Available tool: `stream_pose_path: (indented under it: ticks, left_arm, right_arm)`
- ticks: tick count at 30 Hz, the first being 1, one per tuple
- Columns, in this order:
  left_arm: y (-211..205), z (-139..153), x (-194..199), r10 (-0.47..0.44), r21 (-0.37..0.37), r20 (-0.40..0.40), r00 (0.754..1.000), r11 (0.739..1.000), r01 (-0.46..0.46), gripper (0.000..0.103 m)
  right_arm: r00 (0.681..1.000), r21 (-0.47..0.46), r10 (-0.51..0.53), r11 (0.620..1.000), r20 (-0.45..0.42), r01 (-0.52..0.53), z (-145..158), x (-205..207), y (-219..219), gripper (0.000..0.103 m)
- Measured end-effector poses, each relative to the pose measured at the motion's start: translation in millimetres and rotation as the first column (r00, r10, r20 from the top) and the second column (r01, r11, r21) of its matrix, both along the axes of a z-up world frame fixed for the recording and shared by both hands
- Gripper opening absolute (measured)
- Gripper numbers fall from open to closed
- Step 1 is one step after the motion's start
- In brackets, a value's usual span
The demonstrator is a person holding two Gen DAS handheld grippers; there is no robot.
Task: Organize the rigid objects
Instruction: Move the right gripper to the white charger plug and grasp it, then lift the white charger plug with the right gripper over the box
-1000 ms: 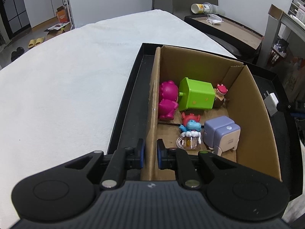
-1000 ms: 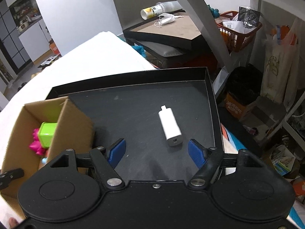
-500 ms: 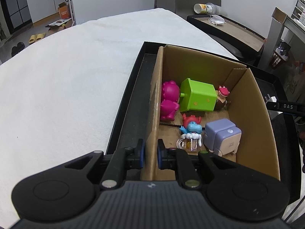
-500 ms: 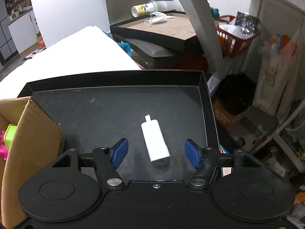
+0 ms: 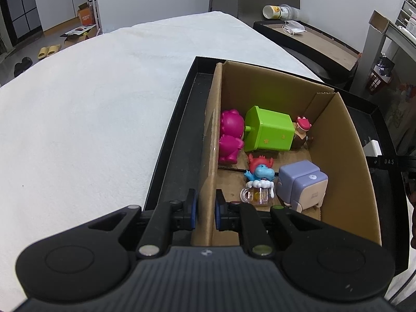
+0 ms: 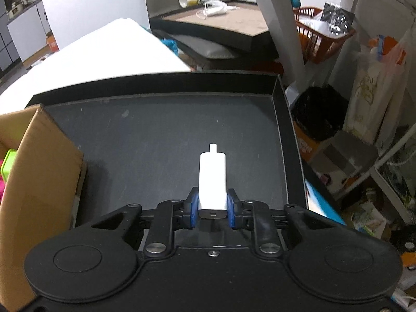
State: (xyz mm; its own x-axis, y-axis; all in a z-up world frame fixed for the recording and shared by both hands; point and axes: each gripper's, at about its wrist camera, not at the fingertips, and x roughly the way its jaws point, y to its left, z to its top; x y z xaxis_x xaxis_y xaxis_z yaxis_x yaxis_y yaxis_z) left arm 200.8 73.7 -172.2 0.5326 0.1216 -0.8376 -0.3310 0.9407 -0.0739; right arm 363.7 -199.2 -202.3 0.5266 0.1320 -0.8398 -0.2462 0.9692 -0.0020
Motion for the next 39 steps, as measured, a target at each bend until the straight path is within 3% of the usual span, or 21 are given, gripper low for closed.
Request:
stream_pose_path:
  ticks: [5, 19, 39]
  left_arm:
    - [-1, 0, 0, -0.003, 0.004, 0.001, 1.000, 1.000, 0.003, 0.012]
    - [-1, -2, 0, -0.005, 0.006, 0.000, 1.000, 1.000, 0.005, 0.012]
    - [-1, -1, -1, -0.016, 0.003, 0.000, 1.000, 1.000, 0.016, 0.012]
  right_arm:
    - [0.998, 0.019, -0.024, 1.000, -0.051, 0.025, 3, -9, -3, 0.022]
    - [0.998, 0.072, 0.017, 0.997, -0.054, -0.013, 36, -42, -6, 0.021]
    - [0.989, 0.109, 0.118, 0.986, 0.087, -0.127, 115, -81, 15, 0.021]
